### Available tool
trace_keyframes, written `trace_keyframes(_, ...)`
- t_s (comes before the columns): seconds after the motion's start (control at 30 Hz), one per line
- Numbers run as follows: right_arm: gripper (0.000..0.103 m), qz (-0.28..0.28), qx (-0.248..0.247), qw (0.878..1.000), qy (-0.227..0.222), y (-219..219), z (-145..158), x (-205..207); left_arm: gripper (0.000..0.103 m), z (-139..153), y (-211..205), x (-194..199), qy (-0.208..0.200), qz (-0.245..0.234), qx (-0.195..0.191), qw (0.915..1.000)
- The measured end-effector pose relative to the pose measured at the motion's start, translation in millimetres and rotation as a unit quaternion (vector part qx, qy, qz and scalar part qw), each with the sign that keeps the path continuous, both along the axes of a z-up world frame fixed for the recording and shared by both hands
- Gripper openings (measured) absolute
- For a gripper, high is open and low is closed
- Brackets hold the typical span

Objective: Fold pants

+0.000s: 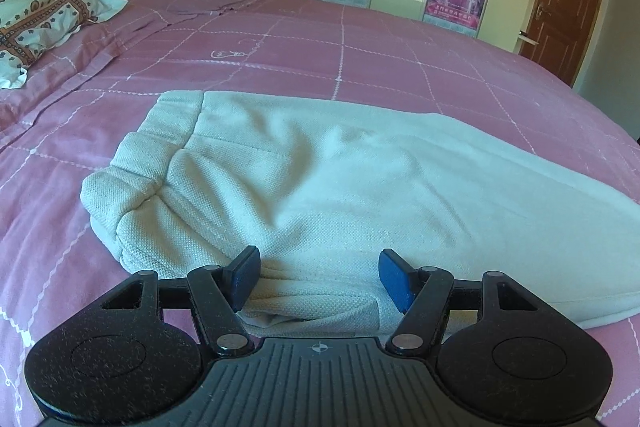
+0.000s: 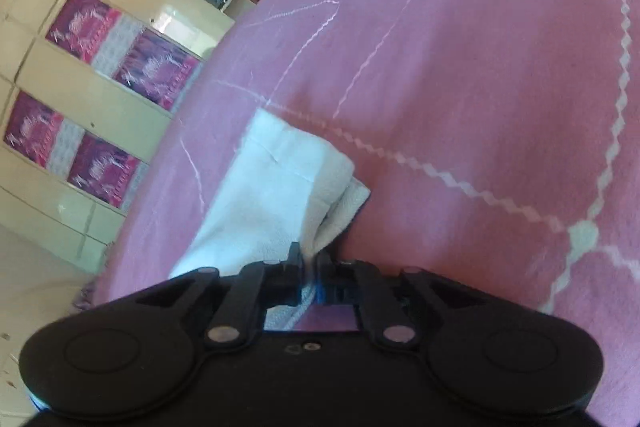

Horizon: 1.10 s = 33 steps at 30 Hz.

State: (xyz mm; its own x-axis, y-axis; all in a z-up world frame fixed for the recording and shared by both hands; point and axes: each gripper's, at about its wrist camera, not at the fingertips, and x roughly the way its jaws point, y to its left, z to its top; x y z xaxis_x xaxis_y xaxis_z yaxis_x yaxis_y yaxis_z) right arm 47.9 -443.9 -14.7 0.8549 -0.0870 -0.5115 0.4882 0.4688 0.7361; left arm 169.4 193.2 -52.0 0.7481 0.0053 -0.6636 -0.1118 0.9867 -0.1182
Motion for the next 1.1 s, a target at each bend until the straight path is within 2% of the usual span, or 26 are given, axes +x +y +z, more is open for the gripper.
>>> trace_keyframes(0.1, 0.007, 0.004, -0.039, 0.999, 0.01, 12, 10, 1, 0.066, 1, 0, -2, -0.002, -0.003, 0.003, 1.0)
trace_keyframes(0.3, 0.007, 0.005, -0.037, 0.999, 0.019, 12, 10, 7, 0.066, 2, -2, -1, 0.0, -0.001, 0.011, 0.9999)
trace_keyframes(0.43, 0.006, 0.004, -0.041, 0.999, 0.027, 12, 12, 8, 0.066, 15, -7, -11, -0.019, 0.014, 0.05, 0.9985)
trace_keyframes(0.57, 0.006, 0.003, -0.048, 0.998, 0.036, 16, 13, 14, 0.066, 22, 4, -15, -0.02, 0.037, 0.069, 0.9967)
trace_keyframes(0.63, 0.006, 0.002, -0.052, 0.998, 0.036, 18, 13, 15, 0.066, 14, 14, -9, 0.006, 0.055, 0.08, 0.9953)
trace_keyframes(0.67, 0.006, 0.002, -0.053, 0.998, 0.034, 17, 11, 15, 0.065, 5, 20, -4, 0.025, 0.056, 0.076, 0.9952)
trace_keyframes(0.73, 0.006, 0.001, -0.048, 0.998, 0.029, 15, 9, 14, 0.065, -1, 27, -2, 0.025, 0.061, 0.057, 0.9962)
trace_keyframes(0.83, 0.006, 0.0, -0.034, 0.999, 0.024, 14, 7, 11, 0.065, -2, 23, -2, 0.023, 0.056, 0.07, 0.9957)
trace_keyframes(0.97, 0.005, 0.001, -0.03, 0.999, 0.02, 12, 5, 9, 0.065, -2, 28, -4, 0.015, 0.058, 0.06, 0.9964)
trace_keyframes(1.03, 0.005, 0.001, -0.031, 0.999, 0.02, 11, 5, 9, 0.049, 0, 28, -5, 0.014, 0.067, 0.071, 0.9951)
trace_keyframes(1.1, 0.005, 0.002, -0.03, 0.999, 0.019, 11, 5, 8, 0.045, 1, 35, -8, 0.011, 0.072, 0.051, 0.996)
